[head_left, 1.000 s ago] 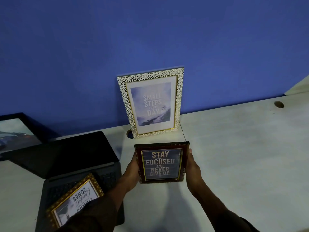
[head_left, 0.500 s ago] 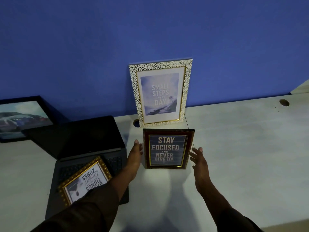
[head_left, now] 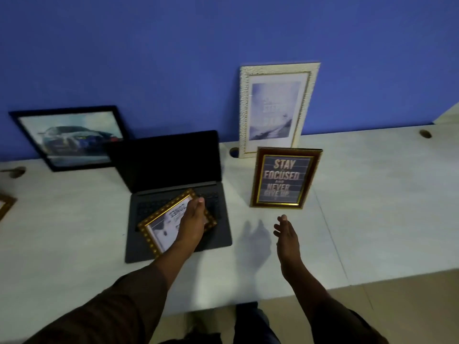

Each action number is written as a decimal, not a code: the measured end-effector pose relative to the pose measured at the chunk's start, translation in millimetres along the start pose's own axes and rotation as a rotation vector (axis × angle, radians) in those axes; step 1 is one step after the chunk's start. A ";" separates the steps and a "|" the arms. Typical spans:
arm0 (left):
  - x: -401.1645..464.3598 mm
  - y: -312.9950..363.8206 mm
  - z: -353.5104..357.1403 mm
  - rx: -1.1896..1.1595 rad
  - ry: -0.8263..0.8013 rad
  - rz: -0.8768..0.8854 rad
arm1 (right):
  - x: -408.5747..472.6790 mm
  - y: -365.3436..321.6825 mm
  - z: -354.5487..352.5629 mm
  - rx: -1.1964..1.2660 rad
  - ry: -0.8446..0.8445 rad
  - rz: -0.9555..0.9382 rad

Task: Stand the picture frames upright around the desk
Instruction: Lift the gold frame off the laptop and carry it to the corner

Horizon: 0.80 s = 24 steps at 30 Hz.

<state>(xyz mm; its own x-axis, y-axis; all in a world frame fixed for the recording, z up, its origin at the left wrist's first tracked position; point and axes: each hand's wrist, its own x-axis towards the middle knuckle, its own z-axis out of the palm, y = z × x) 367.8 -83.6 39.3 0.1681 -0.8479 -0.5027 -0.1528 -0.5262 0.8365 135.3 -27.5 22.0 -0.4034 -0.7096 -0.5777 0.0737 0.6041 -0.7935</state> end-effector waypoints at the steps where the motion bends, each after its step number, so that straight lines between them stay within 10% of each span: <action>1: -6.3 -10.0 -18.9 0.003 0.021 0.003 | -11.0 2.9 13.7 -0.011 -0.030 -0.010; 11: -40.7 -69.7 -134.8 0.029 0.049 -0.154 | -50.5 16.4 105.5 -0.225 -0.241 -0.079; 24: -37.9 -102.7 -116.0 -0.002 0.098 -0.335 | 2.3 -2.8 143.2 -0.568 -0.300 -0.167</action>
<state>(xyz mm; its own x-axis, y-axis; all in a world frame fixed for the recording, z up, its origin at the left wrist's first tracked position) 490.1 10.0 -2.2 0.3011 -0.6181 -0.7261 -0.0713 -0.7739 0.6292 264.8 -82.8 -4.5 -0.0904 -0.8309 -0.5491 -0.4934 0.5163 -0.7000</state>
